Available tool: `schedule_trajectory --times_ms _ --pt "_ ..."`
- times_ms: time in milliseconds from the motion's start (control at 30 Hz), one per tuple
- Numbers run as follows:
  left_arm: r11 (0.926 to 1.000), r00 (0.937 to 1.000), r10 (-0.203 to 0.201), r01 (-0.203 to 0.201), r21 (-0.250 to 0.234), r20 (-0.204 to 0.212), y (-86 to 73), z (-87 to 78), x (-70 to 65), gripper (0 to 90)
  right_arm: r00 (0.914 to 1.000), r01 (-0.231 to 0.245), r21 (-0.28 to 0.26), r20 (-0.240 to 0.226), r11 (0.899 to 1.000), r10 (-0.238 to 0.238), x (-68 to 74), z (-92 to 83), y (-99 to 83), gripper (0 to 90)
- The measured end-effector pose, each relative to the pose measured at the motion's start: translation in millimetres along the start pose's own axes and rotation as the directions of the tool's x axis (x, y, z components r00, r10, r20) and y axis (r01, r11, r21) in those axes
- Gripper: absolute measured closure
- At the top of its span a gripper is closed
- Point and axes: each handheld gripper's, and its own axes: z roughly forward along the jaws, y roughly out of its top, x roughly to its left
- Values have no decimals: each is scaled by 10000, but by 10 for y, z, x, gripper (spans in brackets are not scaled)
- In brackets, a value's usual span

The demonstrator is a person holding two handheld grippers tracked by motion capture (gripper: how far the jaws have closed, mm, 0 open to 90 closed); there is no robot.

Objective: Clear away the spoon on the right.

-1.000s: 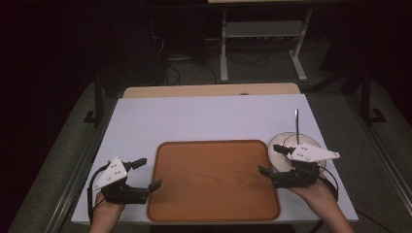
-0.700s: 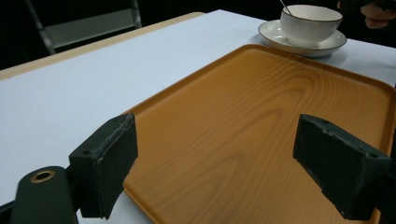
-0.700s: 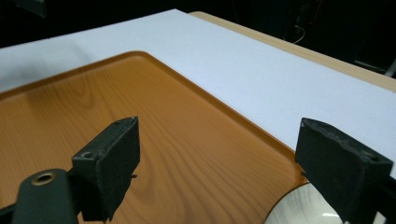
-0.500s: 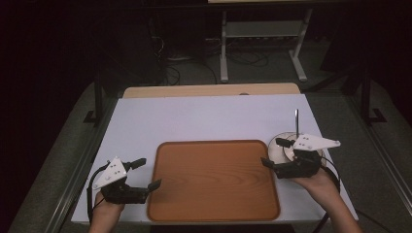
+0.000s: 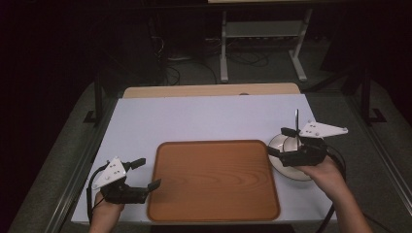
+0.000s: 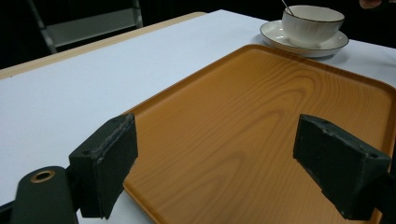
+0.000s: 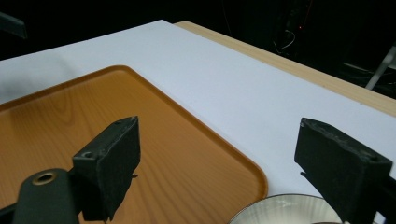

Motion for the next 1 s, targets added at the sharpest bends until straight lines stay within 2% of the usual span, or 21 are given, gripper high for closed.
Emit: schedule_trajectory --times_ms 433,633,667,700,733,967,1000 --pt "10000 10000 -46 46 -22 22 -1 6 4 137 9993 -143 48 339 9999 141 -220 12 167 138" --pt "10000 10000 -50 50 -16 44 0 13 6 137 9972 -442 -34 609 9990 443 -380 25 202 142" --pt "10000 10000 -52 52 -18 50 1 15 6 137 9957 -572 -3 735 9984 570 -441 42 192 159" --pt "10000 10000 -55 55 -21 60 0 16 6 137 9957 -572 -3 735 9984 570 -441 42 192 159" --pt "10000 10000 -44 45 -17 82 1 18 6 137 9931 -690 83 956 9976 679 -486 62 172 175" --pt "9999 9997 80 -82 75 225 4 33 -11 137 9895 -961 573 1136 9937 892 -525 99 92 256" --pt "9999 9997 84 -87 106 250 3 39 -16 137 9892 -1069 722 1083 9916 987 -545 114 60 328"
